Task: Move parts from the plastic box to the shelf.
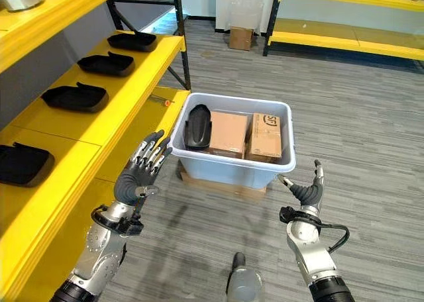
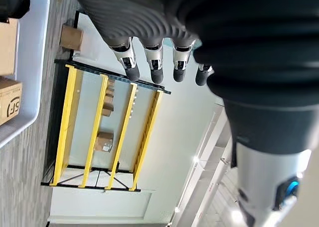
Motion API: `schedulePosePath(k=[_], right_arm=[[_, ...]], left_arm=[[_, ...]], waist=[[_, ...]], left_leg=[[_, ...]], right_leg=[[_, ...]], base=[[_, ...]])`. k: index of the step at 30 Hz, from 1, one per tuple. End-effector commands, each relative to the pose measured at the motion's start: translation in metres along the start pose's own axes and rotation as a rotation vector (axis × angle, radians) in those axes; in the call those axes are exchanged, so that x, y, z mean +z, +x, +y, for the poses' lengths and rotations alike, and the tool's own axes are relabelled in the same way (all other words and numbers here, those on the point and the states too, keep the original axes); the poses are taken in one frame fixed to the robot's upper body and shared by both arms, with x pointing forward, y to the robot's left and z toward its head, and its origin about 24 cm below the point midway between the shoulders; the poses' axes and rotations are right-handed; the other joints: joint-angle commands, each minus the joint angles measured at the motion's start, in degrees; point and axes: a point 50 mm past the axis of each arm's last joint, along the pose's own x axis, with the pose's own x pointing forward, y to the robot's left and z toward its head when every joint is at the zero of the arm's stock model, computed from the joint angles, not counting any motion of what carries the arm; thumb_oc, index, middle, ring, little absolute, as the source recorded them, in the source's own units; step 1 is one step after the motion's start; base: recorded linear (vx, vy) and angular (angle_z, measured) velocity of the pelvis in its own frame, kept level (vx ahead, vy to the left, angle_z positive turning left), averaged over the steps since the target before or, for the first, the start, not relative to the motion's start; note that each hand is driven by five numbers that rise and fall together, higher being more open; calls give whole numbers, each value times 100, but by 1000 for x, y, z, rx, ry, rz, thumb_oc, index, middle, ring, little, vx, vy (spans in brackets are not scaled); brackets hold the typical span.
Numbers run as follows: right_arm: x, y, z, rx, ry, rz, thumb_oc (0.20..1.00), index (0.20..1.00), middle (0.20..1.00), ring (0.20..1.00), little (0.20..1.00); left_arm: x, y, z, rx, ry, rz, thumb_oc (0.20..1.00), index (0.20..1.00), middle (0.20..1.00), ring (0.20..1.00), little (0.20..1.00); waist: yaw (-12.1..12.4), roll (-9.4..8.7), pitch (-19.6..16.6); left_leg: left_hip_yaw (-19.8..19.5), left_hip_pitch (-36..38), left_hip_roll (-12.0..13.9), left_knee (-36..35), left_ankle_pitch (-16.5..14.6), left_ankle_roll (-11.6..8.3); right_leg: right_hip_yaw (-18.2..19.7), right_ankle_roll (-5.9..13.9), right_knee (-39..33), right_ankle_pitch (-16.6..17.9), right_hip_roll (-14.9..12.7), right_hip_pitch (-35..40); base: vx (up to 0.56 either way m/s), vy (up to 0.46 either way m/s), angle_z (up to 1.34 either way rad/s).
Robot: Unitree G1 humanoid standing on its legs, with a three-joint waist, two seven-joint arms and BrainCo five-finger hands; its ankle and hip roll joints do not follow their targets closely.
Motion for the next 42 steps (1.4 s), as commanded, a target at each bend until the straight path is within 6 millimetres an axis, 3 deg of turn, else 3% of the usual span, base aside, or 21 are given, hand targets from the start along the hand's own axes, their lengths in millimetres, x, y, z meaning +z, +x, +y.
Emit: schedulePosePath(k=[1,6,7,8,9,10,12,14,16,18,21,22,26,35,39,40,42], right_arm=[[33,6,2,-56,73,-180,1000,1000,1000,1000,1000],[38,8,2,49,40,-242,1000,1000,1000,1000,1000],[36,7,3,66,41,-228,1000,1000,1000,1000,1000],[29,5,3,96,47,-175,1000,1000,1000,1000,1000],[26,4,4,110,56,-159,1000,1000,1000,1000,1000],[24,2,5,120,71,-154,1000,1000,1000,1000,1000],[24,0,7,128,84,-150,1000,1000,1000,1000,1000],[26,-4,8,143,73,-150,1000,1000,1000,1000,1000],[25,-9,9,162,61,-145,1000,1000,1000,1000,1000],[24,-10,12,203,57,-151,1000,1000,1000,1000,1000],[24,-12,11,215,61,-138,1000,1000,1000,1000,1000],[20,-13,9,209,65,-107,1000,1000,1000,1000,1000],[21,-16,15,214,90,-93,1000,1000,1000,1000,1000],[33,-17,25,226,113,-130,1000,1000,1000,1000,1000],[43,-19,40,328,117,-165,1000,1000,1000,1000,1000],[45,-19,45,339,127,-167,1000,1000,1000,1000,1000],[46,-18,49,346,132,-174,1000,1000,1000,1000,1000]], left_arm=[[25,6,-9,-44,2,-141,1000,1000,1000,1000,1000],[26,23,-7,-13,19,-179,1000,1000,1000,1000,1000],[25,24,-7,-5,23,-173,1000,1000,1000,1000,1000],[23,25,-4,28,38,-160,1000,1000,1000,1000,1000],[23,25,-3,43,42,-156,1000,1000,1000,1000,1000],[24,24,-1,65,50,-149,1000,1000,1000,1000,1000],[26,26,-1,75,77,-151,1000,1000,1000,1000,1000],[25,25,0,80,59,-140,1000,1000,1000,1000,1000],[24,21,0,82,50,-129,1000,1000,1000,1000,1000],[24,15,7,102,48,-115,1000,1000,1000,1000,1000],[21,11,10,93,43,-91,1000,1000,1000,1000,1000],[18,10,10,71,15,-73,1000,1000,1000,1000,1000],[20,10,7,55,15,-83,1000,1000,1000,1000,1000],[24,5,9,38,61,-60,1000,1000,1000,1000,1000],[23,5,11,17,55,-43,1000,1000,1000,1000,1000],[23,7,10,12,60,-34,1000,1000,1000,1000,1000],[24,8,10,7,84,-26,1000,1000,1000,1000,1000]], waist=[[-82,-211,31],[-319,-93,87],[-350,-109,85],[-336,-124,104],[-313,-134,126],[-240,-147,202],[-169,-132,310],[-130,-30,325],[-45,-45,358],[84,-58,377],[69,-70,287],[45,-81,219],[88,-108,121],[342,-260,-22],[570,-356,17],[694,-335,87],[761,-335,181]], left_leg=[[-177,-560,-370,23,254,-516],[-239,-735,64,944,919,-862],[-254,-762,65,1097,879,-853],[-503,-885,-113,1396,803,-799],[-586,-1038,-260,1434,790,-619],[-868,-1334,-556,1462,690,-493],[-954,-1653,-689,1199,784,-450],[-776,-1785,-639,178,1126,-558],[-1156,-1890,-643,-246,1412,-620],[-1677,-1887,-758,-380,1156,-546],[-1471,-1631,-850,-501,849,-483],[-1396,-1448,-980,-538,658,-407],[-1374,-1099,-1301,-683,372,-231],[-1495,-949,-1679,-756,76,123],[-1324,-941,-1847,-739,-31,371],[-1258,-847,-1875,-819,-94,490],[-1198,-700,-1901,-910,-127,537]], right_leg=[[-33,389,-997,69,-170,1435],[137,-3,-864,-211,183,1299],[156,-34,-886,-213,217,1304],[296,-92,-951,-205,307,1336],[338,-140,-1006,-76,337,1300],[552,-128,-1050,-58,400,1341],[681,-99,-1121,-85,443,1439],[554,13,-1265,-124,387,1647],[640,82,-1259,-176,294,1808],[898,131,-1157,-242,247,1856],[864,205,-1208,-220,171,1923],[809,282,-1201,-154,100,1893],[746,453,-1294,44,-30,1834],[759,595,-1045,18,-98,1745],[391,700,-214,237,-315,1570],[113,749,747,626,-530,1250],[34,796,1376,747,-741,981]], base=[[139,-312,-61],[146,-241,-39],[201,-199,-44],[117,-113,-36],[157,-70,-35],[97,-10,-45],[151,113,-64],[241,322,-42],[265,314,-34],[235,259,-48],[170,236,-82],[146,268,-51],[121,200,17],[123,167,15],[54,182,-10],[66,203,-47],[93,87,-72]])
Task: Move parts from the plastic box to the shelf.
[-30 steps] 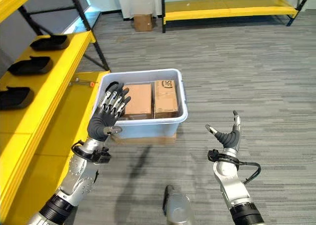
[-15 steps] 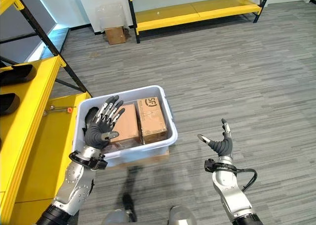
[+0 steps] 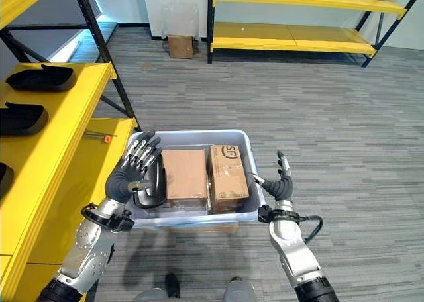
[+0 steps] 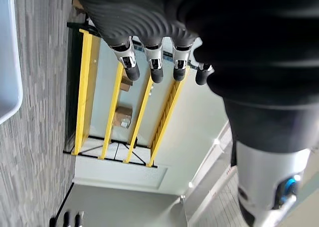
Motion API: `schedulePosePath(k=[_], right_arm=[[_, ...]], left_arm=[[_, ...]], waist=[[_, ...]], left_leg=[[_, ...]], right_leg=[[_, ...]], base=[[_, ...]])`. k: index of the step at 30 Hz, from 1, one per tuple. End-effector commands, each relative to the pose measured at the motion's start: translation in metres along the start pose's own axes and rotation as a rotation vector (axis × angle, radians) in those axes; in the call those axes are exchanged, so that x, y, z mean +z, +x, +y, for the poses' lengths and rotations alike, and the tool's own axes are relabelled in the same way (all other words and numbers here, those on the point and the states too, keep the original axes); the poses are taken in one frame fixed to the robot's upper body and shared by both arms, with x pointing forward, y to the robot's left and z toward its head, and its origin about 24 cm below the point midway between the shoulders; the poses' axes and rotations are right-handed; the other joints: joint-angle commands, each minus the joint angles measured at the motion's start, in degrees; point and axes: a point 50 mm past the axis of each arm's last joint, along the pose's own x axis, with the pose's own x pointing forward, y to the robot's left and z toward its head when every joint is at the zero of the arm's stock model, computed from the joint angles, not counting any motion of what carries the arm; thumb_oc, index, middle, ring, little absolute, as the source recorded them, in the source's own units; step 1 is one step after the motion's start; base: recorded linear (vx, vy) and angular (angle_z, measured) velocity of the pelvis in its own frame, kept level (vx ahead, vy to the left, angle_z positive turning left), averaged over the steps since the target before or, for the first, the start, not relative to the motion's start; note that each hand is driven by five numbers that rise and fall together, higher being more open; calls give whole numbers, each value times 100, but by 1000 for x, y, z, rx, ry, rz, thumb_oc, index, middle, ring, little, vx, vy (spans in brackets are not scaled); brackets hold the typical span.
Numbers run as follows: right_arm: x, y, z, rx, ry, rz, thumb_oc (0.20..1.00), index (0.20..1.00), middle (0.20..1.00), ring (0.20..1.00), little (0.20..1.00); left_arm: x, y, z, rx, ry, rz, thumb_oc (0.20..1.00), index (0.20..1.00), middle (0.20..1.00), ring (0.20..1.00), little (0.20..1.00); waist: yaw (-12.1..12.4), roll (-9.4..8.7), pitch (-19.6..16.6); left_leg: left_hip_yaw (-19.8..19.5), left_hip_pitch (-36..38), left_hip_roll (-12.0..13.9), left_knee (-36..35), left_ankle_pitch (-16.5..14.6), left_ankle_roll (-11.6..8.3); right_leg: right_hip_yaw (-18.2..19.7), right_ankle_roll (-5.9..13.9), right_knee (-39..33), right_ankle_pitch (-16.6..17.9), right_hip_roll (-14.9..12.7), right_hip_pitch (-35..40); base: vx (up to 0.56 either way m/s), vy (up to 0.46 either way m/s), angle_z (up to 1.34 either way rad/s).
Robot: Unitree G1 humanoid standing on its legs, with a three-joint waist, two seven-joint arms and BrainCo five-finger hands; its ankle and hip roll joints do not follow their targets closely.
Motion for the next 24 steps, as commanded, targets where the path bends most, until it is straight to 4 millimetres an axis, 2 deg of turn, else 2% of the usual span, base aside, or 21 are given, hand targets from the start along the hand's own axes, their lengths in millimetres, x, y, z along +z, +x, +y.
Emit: schedulePosePath(k=[1,3,4,5,6,7,8,14,17,18,19,21,22,24], right_arm=[[14,6,-5,-17,3,-84,1000,1000,1000,1000,1000],[16,7,-3,8,16,-91,1000,1000,1000,1000,1000],[17,4,-2,12,20,-92,1000,1000,1000,1000,1000],[15,2,-4,10,22,-88,1000,1000,1000,1000,1000],[14,1,-6,8,18,-81,1000,1000,1000,1000,1000],[3,-4,-14,-2,-11,-37,1000,1000,1000,1000,1000],[-3,-5,-18,-12,-26,-13,1000,1000,1000,1000,1000],[-9,-3,-20,-28,-45,2,1000,1000,1000,1000,1000],[-8,-2,-22,0,-124,-7,1000,1000,1000,1000,1000],[-11,3,-26,-37,-137,4,1000,1000,1000,1000,1000],[-11,7,-30,-53,-161,-21,1000,1000,1000,1000,1000],[-7,10,-36,-57,-188,-43,1000,1000,1000,1000,1000],[-3,12,-38,-64,-194,-46,1000,1000,1000,1000,1000],[1,15,-42,-66,-190,-64,1000,1000,1000,1000,1000]], left_arm=[[17,4,-8,-40,52,-83,1000,1000,1000,1000,1000],[17,3,-6,-1,63,-85,1000,1000,1000,1000,1000],[18,5,-7,6,70,-89,1000,1000,1000,1000,1000],[16,3,-6,19,68,-83,1000,1000,1000,1000,1000],[14,2,-7,30,66,-78,1000,1000,1000,1000,1000],[10,-1,-8,47,45,-72,1000,1000,1000,1000,1000],[10,-3,-9,37,-7,-82,1000,1000,1000,1000,1000],[16,-4,-7,58,17,-97,1000,1000,1000,1000,1000],[17,-2,-6,51,6,-113,1000,1000,1000,1000,1000],[17,2,-10,16,23,-126,1000,1000,1000,1000,1000],[17,5,-12,12,38,-129,1000,1000,1000,1000,1000],[17,7,-11,40,43,-141,1000,1000,1000,1000,1000],[17,10,-11,60,51,-134,1000,1000,1000,1000,1000],[15,16,-5,93,63,-113,1000,1000,1000,1000,1000]], waist=[[65,75,32],[-60,12,99],[-222,-70,152],[-309,-53,136],[-346,-51,126],[-323,-24,10],[-282,-6,-64],[-221,80,-106],[-294,73,-53],[-243,70,125],[-245,81,171],[-296,168,148],[-323,255,143],[-419,337,111]], left_leg=[[-156,166,97,-311,83,74],[-138,333,123,-353,-4,-78],[-438,394,35,-349,-156,-62],[-461,380,94,-351,-84,-110],[-495,384,109,-346,-72,-151],[-549,315,149,-348,65,-277],[-560,260,167,-351,116,-333],[-474,-34,253,-74,170,-472],[-79,-177,239,557,-89,-430],[-223,-625,423,1560,-26,-550],[-302,-744,715,1590,280,-676],[-446,-603,1068,1084,611,-802],[-595,-578,1324,819,989,-907],[-659,-431,1387,359,841,-921]], right_leg=[[-296,231,945,650,-406,76],[-372,212,-222,751,-101,-156],[130,314,-631,1208,47,-557],[317,254,-813,925,232,-456],[321,206,-1053,782,330,-304],[195,42,-1614,518,426,234],[145,-31,-1819,432,493,492],[-55,-215,-1878,174,613,698],[-236,-309,-1731,64,524,652],[-203,-446,-1564,-29,498,702],[-146,-484,-1514,-54,523,724],[-71,-452,-1421,-131,510,690],[24,-449,-1336,-185,484,618],[114,-373,-1029,-292,311,335]], base=[[161,-107,-42],[194,-219,-18],[175,-225,-20],[181,-213,5],[222,-225,75],[251,-254,105],[245,-242,97],[66,-150,0],[-38,-97,19],[-48,-42,35],[10,60,23],[86,286,-3],[41,411,-36],[27,488,-59]])
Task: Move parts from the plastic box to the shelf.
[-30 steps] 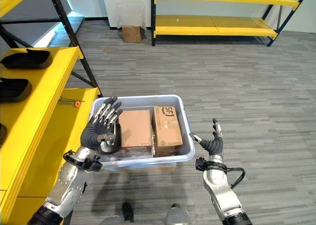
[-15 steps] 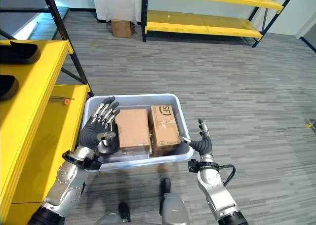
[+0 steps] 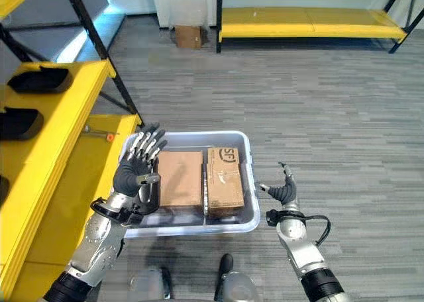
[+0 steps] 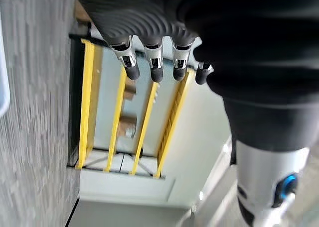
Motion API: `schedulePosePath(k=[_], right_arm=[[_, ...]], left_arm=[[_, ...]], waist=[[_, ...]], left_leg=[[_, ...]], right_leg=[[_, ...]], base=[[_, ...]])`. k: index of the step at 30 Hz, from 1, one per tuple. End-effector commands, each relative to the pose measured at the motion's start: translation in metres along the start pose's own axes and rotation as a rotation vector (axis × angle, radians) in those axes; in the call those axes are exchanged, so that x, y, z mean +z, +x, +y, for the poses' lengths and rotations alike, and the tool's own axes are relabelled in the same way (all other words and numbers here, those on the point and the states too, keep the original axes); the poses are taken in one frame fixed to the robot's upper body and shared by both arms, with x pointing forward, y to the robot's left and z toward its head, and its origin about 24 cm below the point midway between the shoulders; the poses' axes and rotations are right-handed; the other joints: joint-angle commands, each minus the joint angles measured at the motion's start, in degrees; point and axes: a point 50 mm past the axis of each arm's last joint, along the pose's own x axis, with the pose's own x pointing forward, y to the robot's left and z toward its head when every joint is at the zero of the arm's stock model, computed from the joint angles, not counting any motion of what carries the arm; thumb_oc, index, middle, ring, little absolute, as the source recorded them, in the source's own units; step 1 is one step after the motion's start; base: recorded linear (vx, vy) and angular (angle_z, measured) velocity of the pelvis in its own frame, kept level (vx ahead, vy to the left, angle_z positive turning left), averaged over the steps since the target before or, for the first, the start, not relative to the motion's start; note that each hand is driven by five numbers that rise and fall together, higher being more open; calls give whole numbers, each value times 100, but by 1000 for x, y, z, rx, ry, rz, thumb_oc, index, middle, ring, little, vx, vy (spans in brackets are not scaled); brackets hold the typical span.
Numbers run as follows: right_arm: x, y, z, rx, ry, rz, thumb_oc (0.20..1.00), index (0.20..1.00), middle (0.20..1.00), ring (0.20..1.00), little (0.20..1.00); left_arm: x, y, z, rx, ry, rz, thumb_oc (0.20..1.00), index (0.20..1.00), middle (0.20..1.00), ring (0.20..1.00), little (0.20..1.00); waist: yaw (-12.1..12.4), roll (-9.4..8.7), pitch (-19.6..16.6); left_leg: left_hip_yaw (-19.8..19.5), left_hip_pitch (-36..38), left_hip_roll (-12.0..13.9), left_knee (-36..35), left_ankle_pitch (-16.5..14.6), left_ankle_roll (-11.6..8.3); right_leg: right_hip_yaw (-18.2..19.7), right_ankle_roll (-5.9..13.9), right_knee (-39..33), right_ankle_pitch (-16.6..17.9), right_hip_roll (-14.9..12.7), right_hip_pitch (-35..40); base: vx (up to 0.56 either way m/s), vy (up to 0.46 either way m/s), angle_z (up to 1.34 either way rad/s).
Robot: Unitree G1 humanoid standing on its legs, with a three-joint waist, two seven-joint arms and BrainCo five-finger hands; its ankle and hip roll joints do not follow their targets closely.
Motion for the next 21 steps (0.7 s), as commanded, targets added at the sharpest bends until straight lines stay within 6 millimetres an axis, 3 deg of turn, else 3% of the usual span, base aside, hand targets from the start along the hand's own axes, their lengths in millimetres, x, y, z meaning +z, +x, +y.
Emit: schedulePosePath(k=[1,7,11,15,19,21], right_arm=[[25,-1,-10,-31,30,-138,1000,1000,1000,1000,1000],[32,-3,-12,-49,71,-164,1000,1000,1000,1000,1000],[48,4,-6,-61,98,-217,1000,1000,1000,1000,1000],[59,9,-10,-90,119,-256,1000,1000,1000,1000,1000],[70,11,-13,-109,130,-302,1000,1000,1000,1000,1000],[77,14,-14,-115,129,-339,1000,1000,1000,1000,1000]], left_arm=[[11,2,6,67,53,-50,1000,1000,1000,1000,1000],[11,8,7,117,107,-51,1000,1000,1000,1000,1000],[13,18,8,167,189,-36,1000,1000,1000,1000,1000],[12,24,12,242,259,-20,1000,1000,1000,1000,1000],[18,30,4,157,299,-67,1000,1000,1000,1000,1000],[13,34,4,202,307,-22,1000,1000,1000,1000,1000]], waist=[[-34,1,-117],[-126,-47,64],[17,-150,394],[105,-199,622],[167,-214,836],[189,-200,964]], left_leg=[[118,628,-292,-790,640,39],[196,615,-524,-866,378,99],[102,262,-646,-866,327,165],[60,-28,-689,-697,286,188],[20,-314,-685,-519,285,184],[-17,-496,-674,-402,292,180]], right_leg=[[30,561,697,-288,-551,98],[141,726,569,-78,-613,-77],[135,816,342,91,-633,-303],[109,805,360,85,-630,-450],[91,772,433,61,-617,-609],[82,751,548,31,-607,-759]], base=[[47,354,-58],[-24,157,0],[-162,8,25],[-102,-41,19],[-76,-43,1],[-78,-37,-2]])
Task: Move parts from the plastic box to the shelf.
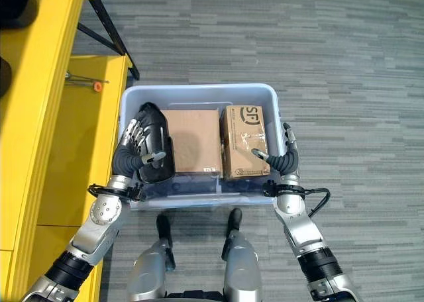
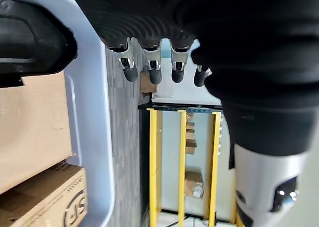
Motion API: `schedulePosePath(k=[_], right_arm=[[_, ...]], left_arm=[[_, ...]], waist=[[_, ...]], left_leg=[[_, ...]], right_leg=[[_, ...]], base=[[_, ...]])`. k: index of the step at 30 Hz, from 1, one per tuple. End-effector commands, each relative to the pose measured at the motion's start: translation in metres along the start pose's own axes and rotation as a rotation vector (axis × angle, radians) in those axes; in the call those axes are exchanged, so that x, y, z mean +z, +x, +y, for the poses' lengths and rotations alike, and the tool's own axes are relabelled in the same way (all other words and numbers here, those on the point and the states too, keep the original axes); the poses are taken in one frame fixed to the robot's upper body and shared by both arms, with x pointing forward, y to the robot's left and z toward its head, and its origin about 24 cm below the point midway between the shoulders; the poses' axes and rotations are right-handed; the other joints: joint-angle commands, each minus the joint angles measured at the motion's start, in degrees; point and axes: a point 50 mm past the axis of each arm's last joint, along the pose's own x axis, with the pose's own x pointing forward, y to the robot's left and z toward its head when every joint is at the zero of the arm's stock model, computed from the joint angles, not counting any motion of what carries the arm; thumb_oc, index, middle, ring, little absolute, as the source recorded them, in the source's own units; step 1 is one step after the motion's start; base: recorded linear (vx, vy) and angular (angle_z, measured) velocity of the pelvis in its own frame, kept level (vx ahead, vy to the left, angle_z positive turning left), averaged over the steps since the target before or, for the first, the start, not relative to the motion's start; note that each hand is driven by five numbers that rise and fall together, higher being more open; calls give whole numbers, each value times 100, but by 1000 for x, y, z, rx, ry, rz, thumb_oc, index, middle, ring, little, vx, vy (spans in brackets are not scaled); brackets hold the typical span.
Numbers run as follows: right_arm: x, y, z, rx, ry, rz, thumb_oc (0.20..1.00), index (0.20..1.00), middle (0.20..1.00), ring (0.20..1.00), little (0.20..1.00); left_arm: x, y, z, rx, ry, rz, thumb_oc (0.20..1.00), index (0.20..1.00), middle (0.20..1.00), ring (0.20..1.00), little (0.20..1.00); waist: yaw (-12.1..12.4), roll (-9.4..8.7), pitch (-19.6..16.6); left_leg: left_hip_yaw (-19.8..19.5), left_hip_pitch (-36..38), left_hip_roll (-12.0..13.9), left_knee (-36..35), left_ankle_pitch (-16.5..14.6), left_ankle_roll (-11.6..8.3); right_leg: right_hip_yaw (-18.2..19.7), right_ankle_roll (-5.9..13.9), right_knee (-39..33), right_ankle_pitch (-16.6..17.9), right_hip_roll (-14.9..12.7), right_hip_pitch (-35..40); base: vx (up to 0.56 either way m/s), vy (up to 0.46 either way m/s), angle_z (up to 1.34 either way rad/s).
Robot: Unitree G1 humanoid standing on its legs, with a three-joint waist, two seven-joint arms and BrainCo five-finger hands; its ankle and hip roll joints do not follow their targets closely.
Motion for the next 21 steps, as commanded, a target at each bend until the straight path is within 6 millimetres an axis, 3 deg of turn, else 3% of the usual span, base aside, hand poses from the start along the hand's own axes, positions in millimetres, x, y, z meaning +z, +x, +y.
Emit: schedulePosePath(k=[1,6,8,11,12,21], right_arm=[[28,7,-11,-34,31,-161,1000,1000,1000,1000,1000],[50,20,-9,-37,69,-226,1000,1000,1000,1000,1000],[63,24,-5,-42,90,-247,1000,1000,1000,1000,1000],[66,25,-4,-83,113,-244,1000,1000,1000,1000,1000],[70,25,-3,-106,121,-251,1000,1000,1000,1000,1000],[64,19,2,-134,150,-202,1000,1000,1000,1000,1000]], left_arm=[[11,9,-9,30,45,-44,1000,1000,1000,1000,1000],[-3,20,-15,62,166,21,1000,1000,1000,1000,1000],[-7,30,-17,199,98,49,1000,1000,1000,1000,1000],[-12,35,-16,349,89,106,1000,1000,1000,1000,1000],[-10,40,-10,498,114,82,1000,1000,1000,1000,1000],[-3,44,5,749,283,-13,1000,1000,1000,1000,1000]], waist=[[27,-4,-167],[13,-42,78],[-50,-81,254],[-82,-152,259],[-104,-210,259],[-166,-406,259]], left_leg=[[-63,-336,205,459,-37,-51],[-97,-737,259,709,-32,-82],[-78,-957,274,837,-23,-77],[-84,-1217,268,898,-11,-75],[-89,-1395,260,938,-17,-66],[-107,-1750,256,1092,-87,-109]], right_leg=[[84,62,604,-445,-18,-46],[89,11,893,-505,13,-454],[129,-2,1032,-512,33,-708],[155,17,1088,-479,65,-985],[196,50,1171,-489,49,-1176],[251,107,1189,-464,82,-1469]], base=[[-86,-44,1],[-71,-31,-2],[-68,-15,-6],[-37,-53,-1],[-15,-65,1],[8,-51,1]])
